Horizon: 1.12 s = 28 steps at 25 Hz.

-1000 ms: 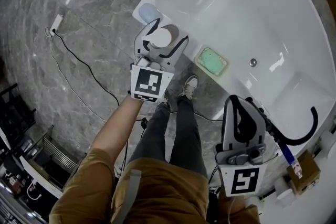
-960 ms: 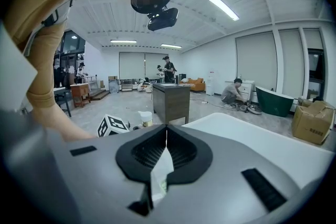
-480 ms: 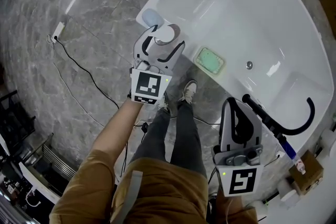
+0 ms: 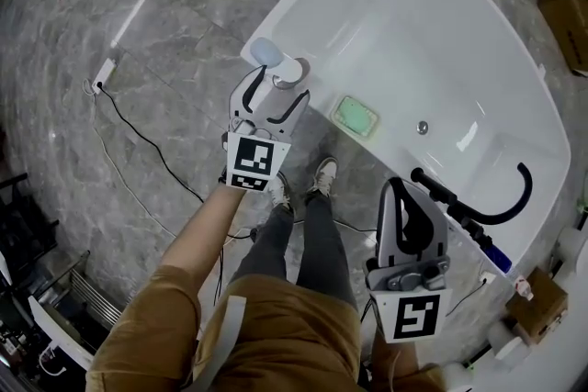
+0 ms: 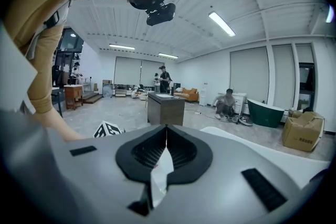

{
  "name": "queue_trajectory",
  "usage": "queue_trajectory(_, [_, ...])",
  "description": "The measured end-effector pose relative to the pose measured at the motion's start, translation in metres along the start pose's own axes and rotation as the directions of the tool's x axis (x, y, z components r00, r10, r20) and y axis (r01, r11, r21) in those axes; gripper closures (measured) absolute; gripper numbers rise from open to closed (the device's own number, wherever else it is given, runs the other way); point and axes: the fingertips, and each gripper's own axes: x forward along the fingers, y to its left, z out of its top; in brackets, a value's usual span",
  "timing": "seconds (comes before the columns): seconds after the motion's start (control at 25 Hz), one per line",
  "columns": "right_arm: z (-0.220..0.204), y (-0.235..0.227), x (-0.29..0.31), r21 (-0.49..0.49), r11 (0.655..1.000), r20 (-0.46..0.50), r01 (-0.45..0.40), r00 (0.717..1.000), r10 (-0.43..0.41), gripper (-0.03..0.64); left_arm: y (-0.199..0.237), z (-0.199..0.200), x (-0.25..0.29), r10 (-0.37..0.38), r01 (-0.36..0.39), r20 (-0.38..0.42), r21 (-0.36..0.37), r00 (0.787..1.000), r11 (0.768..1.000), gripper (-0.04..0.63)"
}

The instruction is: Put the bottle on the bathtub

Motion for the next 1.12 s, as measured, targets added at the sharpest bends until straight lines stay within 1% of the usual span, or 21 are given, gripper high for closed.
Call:
queue_trajectory(0.32, [0.047, -0.005, -0.021, -0.011, 1.000, 0.069, 0.023, 0.997, -0.022, 0.611, -0.009, 0.027, -0.023, -0.015, 0.016, -0.062, 0.020, 0.998, 1.000, 0.259])
queue_trajectory(0.48, [0.069, -0.005, -0.034, -0.025, 0.999, 0.093, 0.023, 0.995, -0.020, 0.611, -0.009, 0.041, -0.036, 0.001, 0.001, -0.091, 0.019, 0.996, 1.000, 0.262])
queue_trajectory(0.52, [0.073, -0.005, -0.037, -0.028, 0.999, 0.098, 0.024, 0.995, -0.021, 0.611, -0.010, 0.044, -0.040, 0.006, -0.004, -0.097, 0.020, 0.995, 1.000, 0.271])
queue_trajectory(0.72, [0.089, 0.000, -0.049, -0.034, 0.999, 0.104, 0.019, 0.994, -0.016, 0.609, -0.011, 0.059, -0.058, 0.009, -0.007, -0.096, 0.020, 0.995, 1.000, 0.302])
queue_trajectory(0.96, [0.108, 0.012, -0.053, -0.037, 0.999, 0.136, -0.014, 0.991, 0.019, 0.611, -0.006, 0.076, -0.076, 0.030, -0.029, -0.092, 0.009, 0.995, 1.000, 0.334])
queue_trajectory(1.12, [0.119, 0.011, -0.055, -0.055, 0.998, 0.147, -0.034, 0.988, 0.042, 0.611, -0.006, 0.092, -0.084, 0.038, -0.037, -0.083, 0.013, 0.996, 0.999, 0.351])
